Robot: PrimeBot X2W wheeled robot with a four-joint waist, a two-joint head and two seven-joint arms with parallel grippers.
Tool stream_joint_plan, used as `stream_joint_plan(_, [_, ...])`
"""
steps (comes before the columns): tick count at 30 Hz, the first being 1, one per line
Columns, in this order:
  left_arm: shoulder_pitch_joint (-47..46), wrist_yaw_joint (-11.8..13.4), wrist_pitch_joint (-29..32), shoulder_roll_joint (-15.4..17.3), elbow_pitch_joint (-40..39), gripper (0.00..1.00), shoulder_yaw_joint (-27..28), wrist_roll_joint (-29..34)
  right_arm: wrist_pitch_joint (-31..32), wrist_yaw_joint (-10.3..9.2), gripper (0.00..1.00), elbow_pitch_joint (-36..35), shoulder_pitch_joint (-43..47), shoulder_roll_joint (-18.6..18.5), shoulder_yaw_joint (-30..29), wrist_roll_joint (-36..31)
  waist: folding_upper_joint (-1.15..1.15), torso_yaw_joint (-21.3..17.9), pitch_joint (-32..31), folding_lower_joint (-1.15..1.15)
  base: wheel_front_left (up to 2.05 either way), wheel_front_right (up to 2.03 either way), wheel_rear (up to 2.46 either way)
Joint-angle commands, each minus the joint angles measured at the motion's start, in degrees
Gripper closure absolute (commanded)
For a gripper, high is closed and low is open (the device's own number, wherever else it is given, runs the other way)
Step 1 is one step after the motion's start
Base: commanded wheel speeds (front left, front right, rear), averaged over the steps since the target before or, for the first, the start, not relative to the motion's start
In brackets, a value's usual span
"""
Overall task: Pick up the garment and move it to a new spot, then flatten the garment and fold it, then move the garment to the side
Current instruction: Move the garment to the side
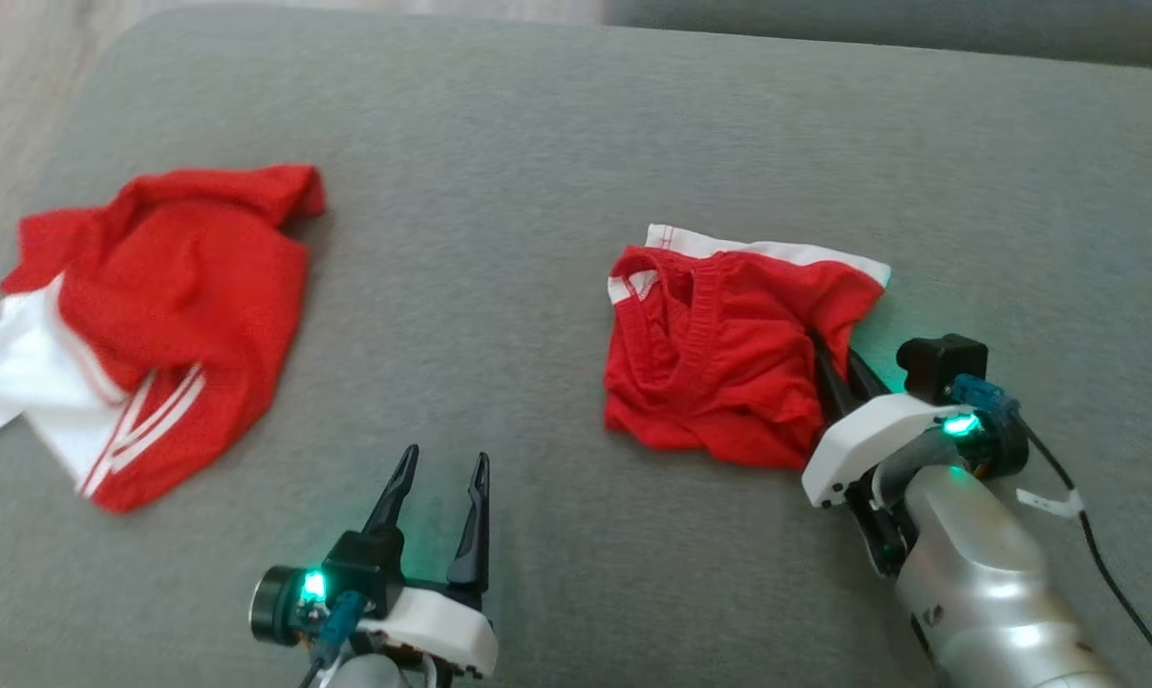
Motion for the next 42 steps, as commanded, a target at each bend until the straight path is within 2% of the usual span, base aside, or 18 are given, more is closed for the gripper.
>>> stream_joint_plan(1, [-1.8,-0.5,-0.7,0.2,-1.2,0.0,2.1,1.0,-0.4,-0.05,1.0,0.1,1.4,0.0,0.4,-0.1,0.0,-4.5,-2.0,0.0,0.0,0.0,0.0])
stream_joint_plan(7, [-2.4,-1.8,-0.7,0.2,-1.1,0.0,2.7,1.9,-0.6,-0.05,1.0,-3.9,2.8,0.0,1.9,0.3,0.0,-18.3,-4.1,0.0,0.0,0.0,0.0])
stream_joint_plan(8, [-2.9,-2.2,-0.7,0.2,-1.0,0.0,2.3,1.9,-0.6,-0.05,1.0,-4.9,3.7,0.0,3.1,0.9,0.0,-23.3,-4.5,0.0,0.0,0.0,0.0])
stream_joint_plan(11, [-3.8,-2.5,-0.7,0.2,-1.1,0.0,1.8,1.8,-0.6,-0.05,1.0,-6.5,4.4,0.0,5.6,2.4,0.0,-30.6,-4.1,0.0,0.0,0.0,0.0])
stream_joint_plan(15, [-5.3,-2.6,-0.7,0.2,-0.7,0.0,1.1,1.7,-0.6,-0.05,1.0,-8.6,5.1,0.0,8.9,4.8,0.0,-37.6,-3.2,0.0,0.0,0.0,0.0])
stream_joint_plan(18, [-6.1,-2.9,-0.7,0.2,-0.5,0.0,0.4,1.8,-0.6,-0.05,1.0,-9.7,5.7,0.0,10.6,6.6,0.0,-40.7,-2.5,0.0,0.0,0.0,0.0])
stream_joint_plan(25, [-6.8,-3.4,-0.7,0.2,-0.2,0.0,-0.9,2.1,-0.6,-0.05,1.0,-10.3,5.5,0.0,11.4,7.9,0.0,-42.4,-1.2,0.0,0.0,0.0,0.0])
stream_joint_plan(31, [-7.5,-3.7,-0.7,0.2,0.5,0.0,-1.8,2.7,-0.6,-0.05,1.0,-8.3,0.4,-0.4,7.4,4.2,0.0,-39.9,1.1,0.0,0.0,0.0,0.0])
stream_joint_plan(34, [-8.0,-3.7,-0.7,0.2,1.4,0.0,-1.9,3.0,-0.6,-0.05,1.0,-5.6,-4.2,-3.1,6.7,2.0,0.0,-37.7,2.8,0.0,0.0,0.0,0.0])
stream_joint_plan(42, [-10.7,-3.9,-0.7,0.2,2.3,0.0,-0.9,5.7,2.8,-0.05,1.0,3.4,-17.3,-14.9,7.0,-3.5,0.0,-31.1,8.5,0.0,0.0,0.0,0.0])
